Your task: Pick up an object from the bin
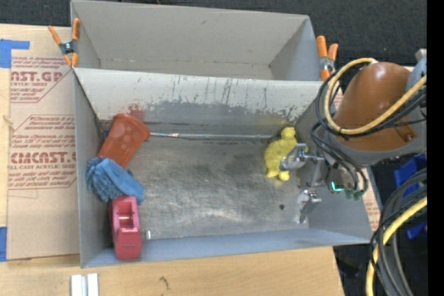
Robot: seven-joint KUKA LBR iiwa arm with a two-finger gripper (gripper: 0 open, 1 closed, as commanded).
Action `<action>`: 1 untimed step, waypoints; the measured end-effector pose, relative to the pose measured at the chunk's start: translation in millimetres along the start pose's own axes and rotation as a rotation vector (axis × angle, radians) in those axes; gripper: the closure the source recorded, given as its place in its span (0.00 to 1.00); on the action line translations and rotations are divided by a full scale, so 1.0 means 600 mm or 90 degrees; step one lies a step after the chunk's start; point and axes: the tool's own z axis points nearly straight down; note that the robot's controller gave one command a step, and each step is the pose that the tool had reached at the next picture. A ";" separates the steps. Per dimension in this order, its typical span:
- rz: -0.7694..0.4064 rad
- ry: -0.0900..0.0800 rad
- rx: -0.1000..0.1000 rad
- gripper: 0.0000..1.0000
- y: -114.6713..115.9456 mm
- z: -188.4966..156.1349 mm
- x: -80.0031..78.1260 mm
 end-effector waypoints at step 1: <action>-0.001 -0.005 0.001 0.00 0.000 -0.006 -0.003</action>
Offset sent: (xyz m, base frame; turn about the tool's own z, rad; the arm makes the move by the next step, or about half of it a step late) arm 0.1019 -0.0463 -0.0403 0.1158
